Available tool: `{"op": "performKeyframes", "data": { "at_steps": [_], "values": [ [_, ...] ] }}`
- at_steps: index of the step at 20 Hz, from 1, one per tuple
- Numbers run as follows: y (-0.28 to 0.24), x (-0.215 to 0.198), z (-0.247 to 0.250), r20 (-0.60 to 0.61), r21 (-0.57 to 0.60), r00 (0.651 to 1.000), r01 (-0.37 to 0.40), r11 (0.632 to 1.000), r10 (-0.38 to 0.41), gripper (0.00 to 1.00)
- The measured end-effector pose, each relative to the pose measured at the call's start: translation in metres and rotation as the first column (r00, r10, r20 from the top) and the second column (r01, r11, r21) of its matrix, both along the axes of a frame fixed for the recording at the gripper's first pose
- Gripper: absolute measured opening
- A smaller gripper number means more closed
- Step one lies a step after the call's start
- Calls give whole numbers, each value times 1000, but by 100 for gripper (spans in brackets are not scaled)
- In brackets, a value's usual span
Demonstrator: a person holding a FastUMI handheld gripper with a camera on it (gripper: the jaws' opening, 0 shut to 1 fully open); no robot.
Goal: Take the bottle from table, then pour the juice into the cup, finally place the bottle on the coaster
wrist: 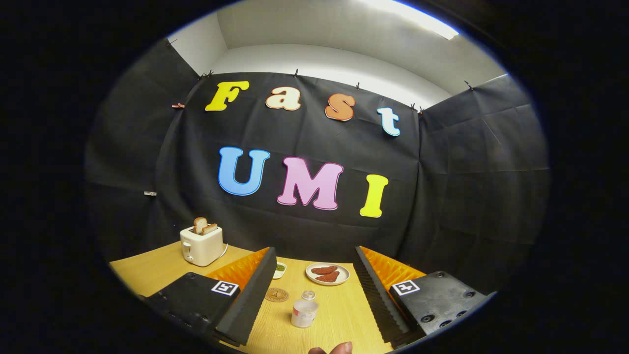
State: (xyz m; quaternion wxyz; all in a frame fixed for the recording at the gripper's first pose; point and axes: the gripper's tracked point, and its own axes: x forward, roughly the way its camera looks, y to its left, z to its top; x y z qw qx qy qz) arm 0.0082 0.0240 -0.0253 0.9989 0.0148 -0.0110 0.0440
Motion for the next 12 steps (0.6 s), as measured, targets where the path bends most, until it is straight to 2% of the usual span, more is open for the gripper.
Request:
{"op": "performKeyframes", "data": {
  "at_steps": [3, 12],
  "values": [
    [10, 13, -23, 32, 17, 999, -42, 999, 42, 97],
    [17, 58, -146, -34, 42, 995, -89, 995, 90, 97]
  ]
}}
